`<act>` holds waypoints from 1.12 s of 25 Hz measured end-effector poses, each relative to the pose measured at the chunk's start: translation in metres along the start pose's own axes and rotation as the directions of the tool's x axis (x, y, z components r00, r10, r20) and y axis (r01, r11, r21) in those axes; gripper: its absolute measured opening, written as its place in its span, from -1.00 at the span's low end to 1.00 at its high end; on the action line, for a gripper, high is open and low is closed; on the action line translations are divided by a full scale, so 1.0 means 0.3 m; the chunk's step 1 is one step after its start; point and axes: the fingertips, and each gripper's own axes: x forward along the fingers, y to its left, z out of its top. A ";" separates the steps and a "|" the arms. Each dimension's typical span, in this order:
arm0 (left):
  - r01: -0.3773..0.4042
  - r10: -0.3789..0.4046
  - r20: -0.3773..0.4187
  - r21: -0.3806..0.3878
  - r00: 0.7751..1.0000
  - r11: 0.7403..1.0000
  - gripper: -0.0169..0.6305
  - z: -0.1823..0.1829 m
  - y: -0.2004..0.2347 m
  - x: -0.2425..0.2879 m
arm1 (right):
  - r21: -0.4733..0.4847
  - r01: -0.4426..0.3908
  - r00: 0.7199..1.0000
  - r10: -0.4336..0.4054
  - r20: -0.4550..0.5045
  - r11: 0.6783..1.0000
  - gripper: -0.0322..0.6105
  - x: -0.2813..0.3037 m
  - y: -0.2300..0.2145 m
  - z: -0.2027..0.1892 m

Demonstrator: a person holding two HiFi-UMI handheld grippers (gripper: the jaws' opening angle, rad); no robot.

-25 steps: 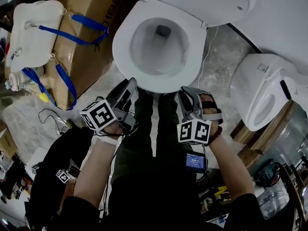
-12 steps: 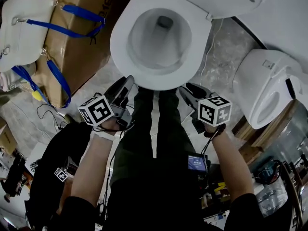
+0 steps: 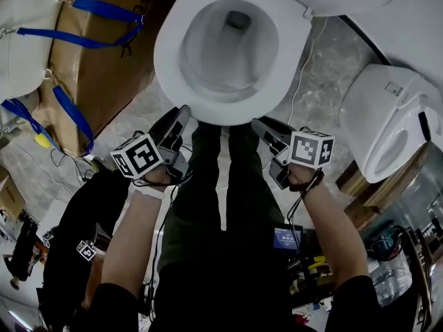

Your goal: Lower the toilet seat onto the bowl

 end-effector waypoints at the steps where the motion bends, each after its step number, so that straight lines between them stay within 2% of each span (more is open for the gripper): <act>1: -0.002 0.002 -0.001 0.004 1.000 1.000 -0.64 0.000 0.009 0.005 | 0.008 0.000 1.000 0.000 0.004 1.000 -0.39 0.007 -0.006 0.002; 15: -0.073 0.075 -0.094 0.021 0.993 0.997 -0.63 -0.056 0.208 0.124 | -0.003 0.131 0.987 -0.131 -0.090 0.991 -0.46 0.148 -0.167 -0.014; 28: -0.138 0.144 -0.140 0.058 0.980 0.989 -0.62 -0.065 0.320 0.203 | -0.016 0.192 0.973 -0.192 -0.129 0.981 -0.47 0.233 -0.261 -0.021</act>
